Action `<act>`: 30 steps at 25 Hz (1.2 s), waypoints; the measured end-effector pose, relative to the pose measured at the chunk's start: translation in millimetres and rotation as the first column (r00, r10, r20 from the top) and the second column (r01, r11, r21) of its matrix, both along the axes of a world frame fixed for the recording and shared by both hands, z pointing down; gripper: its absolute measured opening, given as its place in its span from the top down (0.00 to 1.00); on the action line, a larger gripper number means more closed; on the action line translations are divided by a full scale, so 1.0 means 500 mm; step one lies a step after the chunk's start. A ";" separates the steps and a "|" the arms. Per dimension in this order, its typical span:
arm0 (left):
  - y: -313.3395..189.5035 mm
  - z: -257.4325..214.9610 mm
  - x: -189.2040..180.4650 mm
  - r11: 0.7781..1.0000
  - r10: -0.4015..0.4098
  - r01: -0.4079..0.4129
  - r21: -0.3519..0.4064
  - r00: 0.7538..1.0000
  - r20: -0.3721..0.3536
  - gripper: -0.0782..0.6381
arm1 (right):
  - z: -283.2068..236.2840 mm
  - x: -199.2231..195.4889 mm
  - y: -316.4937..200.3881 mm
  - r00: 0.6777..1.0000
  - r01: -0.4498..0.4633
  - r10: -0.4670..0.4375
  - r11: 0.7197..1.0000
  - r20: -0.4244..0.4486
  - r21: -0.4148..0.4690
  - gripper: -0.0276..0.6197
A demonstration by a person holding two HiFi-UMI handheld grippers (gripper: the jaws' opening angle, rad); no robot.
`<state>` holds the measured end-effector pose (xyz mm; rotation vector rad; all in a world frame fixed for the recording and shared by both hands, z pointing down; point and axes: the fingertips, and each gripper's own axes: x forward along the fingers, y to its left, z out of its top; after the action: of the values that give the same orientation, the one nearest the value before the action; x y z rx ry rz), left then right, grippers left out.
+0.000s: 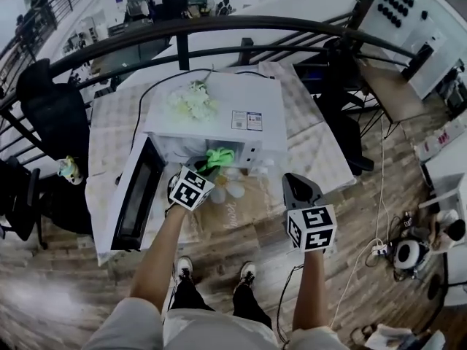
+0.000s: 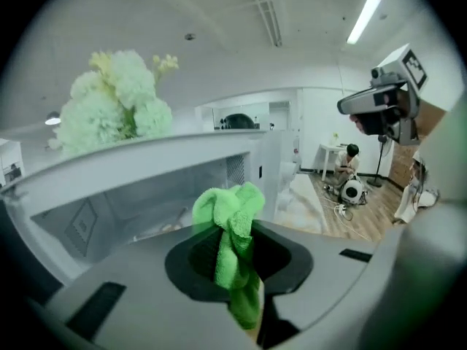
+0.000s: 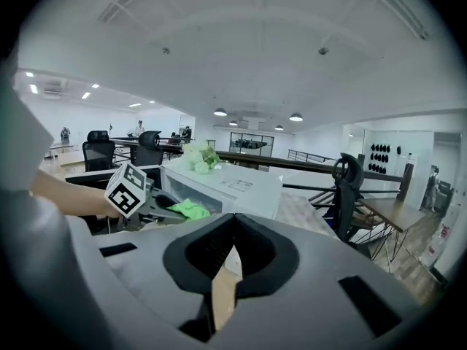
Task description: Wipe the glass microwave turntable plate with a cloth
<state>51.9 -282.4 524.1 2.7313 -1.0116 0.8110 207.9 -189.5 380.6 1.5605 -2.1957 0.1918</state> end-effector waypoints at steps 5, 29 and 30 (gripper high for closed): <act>0.064 -0.140 -0.044 0.995 -0.027 0.035 0.093 0.996 -0.083 0.79 | -0.085 -0.029 0.024 1.000 0.014 -0.013 0.998 -0.015 0.063 0.94; 0.203 -0.552 -0.255 0.866 -0.167 0.252 0.432 0.960 -0.224 0.79 | -0.321 -0.161 0.065 0.979 0.157 -0.114 0.953 -0.171 0.261 0.94; 0.208 -0.563 -0.255 0.861 -0.162 0.249 0.442 0.961 -0.226 0.79 | -0.327 -0.163 0.067 0.978 0.160 -0.116 0.951 -0.172 0.266 0.94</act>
<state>-75.7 -178.6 242.3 2.9207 -1.6012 0.2982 126.2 -156.0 217.3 1.4953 -2.2713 -0.2861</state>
